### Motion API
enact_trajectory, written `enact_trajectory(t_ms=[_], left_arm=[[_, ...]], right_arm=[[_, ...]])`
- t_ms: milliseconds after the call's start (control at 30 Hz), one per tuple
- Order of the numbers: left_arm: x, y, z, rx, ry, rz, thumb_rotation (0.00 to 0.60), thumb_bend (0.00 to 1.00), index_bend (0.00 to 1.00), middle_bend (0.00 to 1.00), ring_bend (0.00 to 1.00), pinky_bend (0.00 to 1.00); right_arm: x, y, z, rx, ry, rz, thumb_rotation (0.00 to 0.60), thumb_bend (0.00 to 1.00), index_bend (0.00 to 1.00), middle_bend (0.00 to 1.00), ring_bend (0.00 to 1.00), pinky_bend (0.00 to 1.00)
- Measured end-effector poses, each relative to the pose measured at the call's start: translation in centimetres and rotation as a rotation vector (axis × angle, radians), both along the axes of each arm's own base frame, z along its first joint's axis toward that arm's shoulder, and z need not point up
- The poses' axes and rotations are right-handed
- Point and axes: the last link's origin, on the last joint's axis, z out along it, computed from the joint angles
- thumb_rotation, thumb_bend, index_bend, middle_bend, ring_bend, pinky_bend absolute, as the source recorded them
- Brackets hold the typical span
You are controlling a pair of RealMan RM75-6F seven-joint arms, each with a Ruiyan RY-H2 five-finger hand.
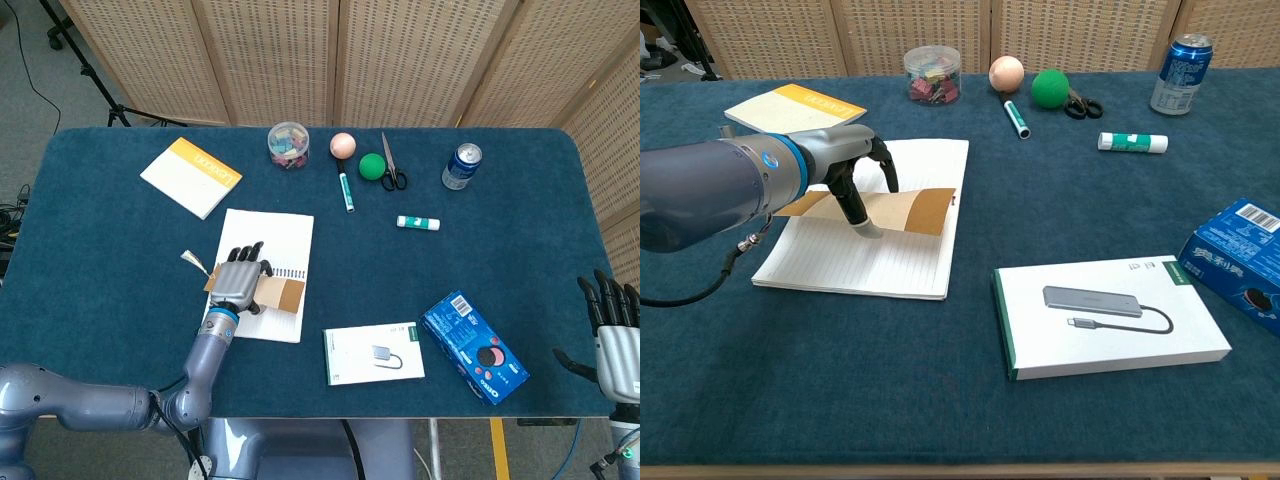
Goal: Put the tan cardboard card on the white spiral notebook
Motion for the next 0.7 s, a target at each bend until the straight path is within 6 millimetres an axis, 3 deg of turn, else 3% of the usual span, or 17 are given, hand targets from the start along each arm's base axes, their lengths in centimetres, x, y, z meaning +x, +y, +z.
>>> enact_trajectory(t_ms=[333,700], left_arm=[[0.5,-0.7,-1.2,0.059,0.011,0.110,0.600,0.24,0.68,0.00,0.00,0.00],[0.8,-0.4,-1.7,0.064,0.024,0.054,0.600,0.24,0.68,0.00,0.00,0.00]], right_arm=[[0.1,0.1,0.2,0.002,-0.013,0.006,0.600,0.00,0.00,0.00,0.00,0.00],[0.1,0.2,0.5,-0.003,-0.022,0.007,0.600,0.00,0.00,0.00,0.00,0.00]])
